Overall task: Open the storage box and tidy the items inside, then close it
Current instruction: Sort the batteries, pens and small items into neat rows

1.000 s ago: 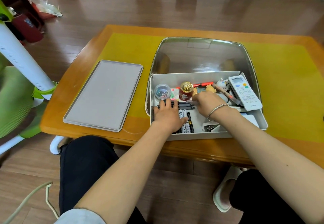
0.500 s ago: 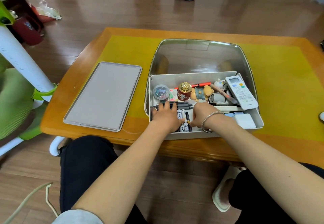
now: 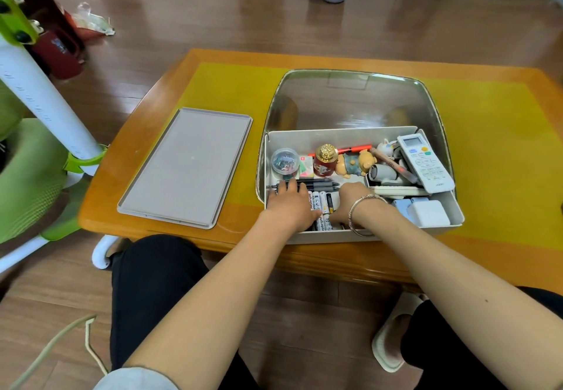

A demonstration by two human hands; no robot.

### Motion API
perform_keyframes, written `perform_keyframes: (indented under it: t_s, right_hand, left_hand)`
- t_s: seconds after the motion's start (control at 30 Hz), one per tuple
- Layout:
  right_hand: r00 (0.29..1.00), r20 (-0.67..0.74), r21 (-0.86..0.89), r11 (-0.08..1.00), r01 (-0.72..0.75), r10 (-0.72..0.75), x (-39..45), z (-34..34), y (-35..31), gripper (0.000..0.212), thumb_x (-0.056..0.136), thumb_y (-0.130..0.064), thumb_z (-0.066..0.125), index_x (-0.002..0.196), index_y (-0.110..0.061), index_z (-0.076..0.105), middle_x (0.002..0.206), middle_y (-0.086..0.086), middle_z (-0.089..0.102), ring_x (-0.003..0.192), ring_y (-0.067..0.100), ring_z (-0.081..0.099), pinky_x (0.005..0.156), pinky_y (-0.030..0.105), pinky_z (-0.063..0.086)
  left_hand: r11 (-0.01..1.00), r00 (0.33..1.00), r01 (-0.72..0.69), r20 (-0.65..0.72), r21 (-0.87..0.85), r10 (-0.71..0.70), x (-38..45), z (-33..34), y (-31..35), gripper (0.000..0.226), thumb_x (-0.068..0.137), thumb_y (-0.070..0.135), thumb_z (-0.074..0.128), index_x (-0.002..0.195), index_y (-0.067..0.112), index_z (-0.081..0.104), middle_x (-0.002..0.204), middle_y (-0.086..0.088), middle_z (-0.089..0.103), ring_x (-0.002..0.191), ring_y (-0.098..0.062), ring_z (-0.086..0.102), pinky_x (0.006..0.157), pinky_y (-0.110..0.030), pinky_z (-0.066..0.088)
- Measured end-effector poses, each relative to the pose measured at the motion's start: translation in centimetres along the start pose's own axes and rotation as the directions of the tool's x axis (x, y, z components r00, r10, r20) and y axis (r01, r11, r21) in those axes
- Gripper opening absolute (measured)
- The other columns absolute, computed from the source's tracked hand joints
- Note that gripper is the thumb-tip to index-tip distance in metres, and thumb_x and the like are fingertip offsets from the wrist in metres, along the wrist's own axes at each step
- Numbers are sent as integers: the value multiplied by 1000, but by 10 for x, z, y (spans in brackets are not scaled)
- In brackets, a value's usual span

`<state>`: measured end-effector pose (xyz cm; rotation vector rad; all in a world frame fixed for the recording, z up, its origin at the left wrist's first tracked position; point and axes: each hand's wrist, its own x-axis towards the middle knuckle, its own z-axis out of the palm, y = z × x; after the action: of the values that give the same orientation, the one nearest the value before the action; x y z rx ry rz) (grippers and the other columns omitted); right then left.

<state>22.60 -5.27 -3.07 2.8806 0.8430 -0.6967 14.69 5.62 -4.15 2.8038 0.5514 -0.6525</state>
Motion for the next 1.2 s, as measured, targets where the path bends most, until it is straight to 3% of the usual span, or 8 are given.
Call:
perform_keyframes:
  t_s: [0.13, 0.33, 0.43, 0.57, 0.7, 0.8, 0.97, 1.2]
  right_hand:
    - [995, -99, 182, 983, 10, 8, -5, -15, 10, 33, 74, -32, 68, 56, -8, 55, 55, 6, 56, 50, 15, 49, 51, 27, 47]
    - [955, -264, 358, 905, 230, -138, -15, -30, 27, 8, 75, -15, 69, 83, -13, 68, 83, 6, 65, 68, 11, 57, 63, 17, 42]
    - [908, -319, 368, 847, 384, -273, -18, -32, 31, 16, 79, -12, 70, 95, -14, 74, 76, -4, 64, 61, -6, 52, 56, 0, 33]
    - [883, -374, 356, 835, 419, -283, -17, -30, 32, 14, 79, -16, 74, 93, -15, 74, 81, -4, 68, 61, -12, 52, 61, 0, 33]
    - [935, -295, 303, 908, 288, -198, -13, -26, 45, 13, 79, -14, 74, 91, -17, 73, 86, -2, 70, 81, 10, 63, 78, 17, 40]
    - [946, -264, 298, 917, 264, -187, -13, -25, 52, 11, 79, -14, 73, 90, -17, 74, 87, 0, 71, 78, 9, 61, 67, 14, 41]
    - [947, -40, 202, 926, 319, -318, -16, -21, 40, 13, 80, -19, 73, 92, -18, 75, 80, -6, 70, 68, 0, 56, 58, 5, 39]
    - [980, 97, 121, 980, 160, -172, -11, -10, 17, 53, 74, -16, 78, 122, -10, 56, 104, 5, 68, 95, 20, 64, 86, 31, 51]
  left_hand:
    - [1000, 999, -15, -42, -7, 14, -8, -5, 0, 69, 99, 45, 39, 151, 8, 14, 159, -13, 9, 145, -34, 10, 113, -49, 22]
    - [953, 829, -241, -550, -184, 104, -18, -11, -5, 51, 97, 26, 52, 143, 17, 33, 137, -7, 48, 123, -25, 46, 93, -39, 45]
    - [949, 790, -307, -576, -78, 209, -19, -12, -7, 43, 98, 34, 47, 140, 24, 42, 131, -2, 53, 120, -23, 46, 92, -38, 42]
    - [958, 774, -284, -596, -21, 217, -22, -9, -10, 29, 98, 33, 47, 123, 23, 58, 119, 1, 62, 111, -19, 51, 89, -34, 37]
    - [990, 737, -138, -671, -40, 76, -27, -9, -15, 33, 91, 19, 59, 124, 21, 57, 128, -1, 57, 122, -23, 41, 97, -36, 31]
    - [986, 716, -49, -694, -159, -77, -30, -11, -22, 54, 86, 11, 63, 136, 17, 44, 145, -9, 39, 134, -28, 30, 105, -41, 29]
    - [944, 798, -42, -579, -327, -165, -29, -4, -32, 70, 88, 10, 61, 146, 13, 24, 151, -13, 26, 136, -29, 30, 108, -41, 35]
    - [909, 806, -75, -562, -411, -187, -28, 2, -33, 70, 88, 8, 60, 147, 13, 22, 148, -12, 30, 130, -27, 40, 102, -38, 43]
